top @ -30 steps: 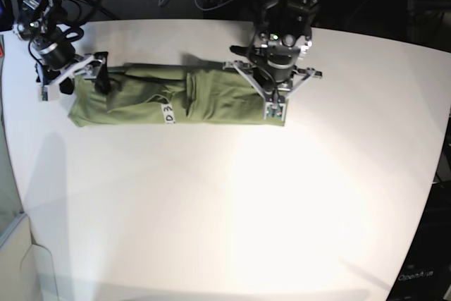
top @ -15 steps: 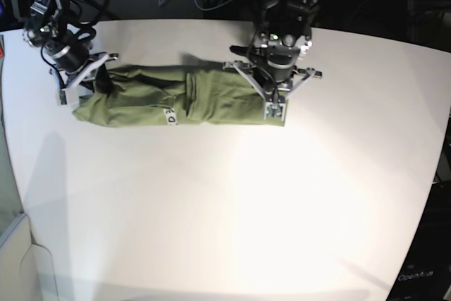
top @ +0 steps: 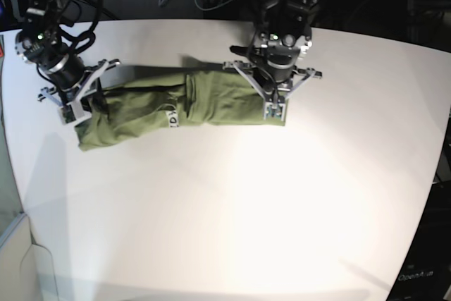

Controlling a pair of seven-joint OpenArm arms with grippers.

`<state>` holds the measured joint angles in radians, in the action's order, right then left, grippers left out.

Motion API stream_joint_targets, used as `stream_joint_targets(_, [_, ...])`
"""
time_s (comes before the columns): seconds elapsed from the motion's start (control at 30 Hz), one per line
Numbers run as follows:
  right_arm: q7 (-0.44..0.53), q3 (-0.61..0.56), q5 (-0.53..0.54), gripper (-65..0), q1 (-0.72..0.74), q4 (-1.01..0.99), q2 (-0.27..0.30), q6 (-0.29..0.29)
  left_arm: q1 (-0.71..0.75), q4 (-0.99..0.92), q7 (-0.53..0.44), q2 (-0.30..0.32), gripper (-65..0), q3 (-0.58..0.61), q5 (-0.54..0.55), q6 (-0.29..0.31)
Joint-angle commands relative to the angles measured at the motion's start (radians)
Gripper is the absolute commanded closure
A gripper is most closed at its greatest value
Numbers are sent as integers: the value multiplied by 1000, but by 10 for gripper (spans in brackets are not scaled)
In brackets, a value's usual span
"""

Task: Fold the T-shirt properly
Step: 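Fold the held end with the right gripper over toward the left gripper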

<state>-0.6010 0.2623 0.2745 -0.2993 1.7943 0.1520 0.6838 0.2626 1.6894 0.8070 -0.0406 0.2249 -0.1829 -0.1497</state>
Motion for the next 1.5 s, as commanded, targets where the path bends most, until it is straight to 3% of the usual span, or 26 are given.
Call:
stream_joint_targets(0.0, [23,-10,1,-3,-8,28,4,14,0,5,27,-3,-5,1,1,-3])
stream_joint_targets(0.37, [25,-177,-87,-3,-76,131,5,14,0,5,27,-3,-5,1,4,-3])
stream_joint_targets(0.57, [25,-271,-194,-3,-76,144,4,14,0,10,28,-3,-5,1,4,-3])
stream_joint_targets(0.97, [23,-381,-197,-4,-22,140,-38,12,0,5,28,-3,-5,5,4,-3])
stream_joint_targets(1.2, [-43,-519,-195,-1,35,138,-38,-82,-3,5,28,-5,-5,5,6,-3])
stream_joint_targets(1.47, [-43,-644,-195,-1,53,137,-53,-108,-9,5,28,-11,-5,5,6,-3])
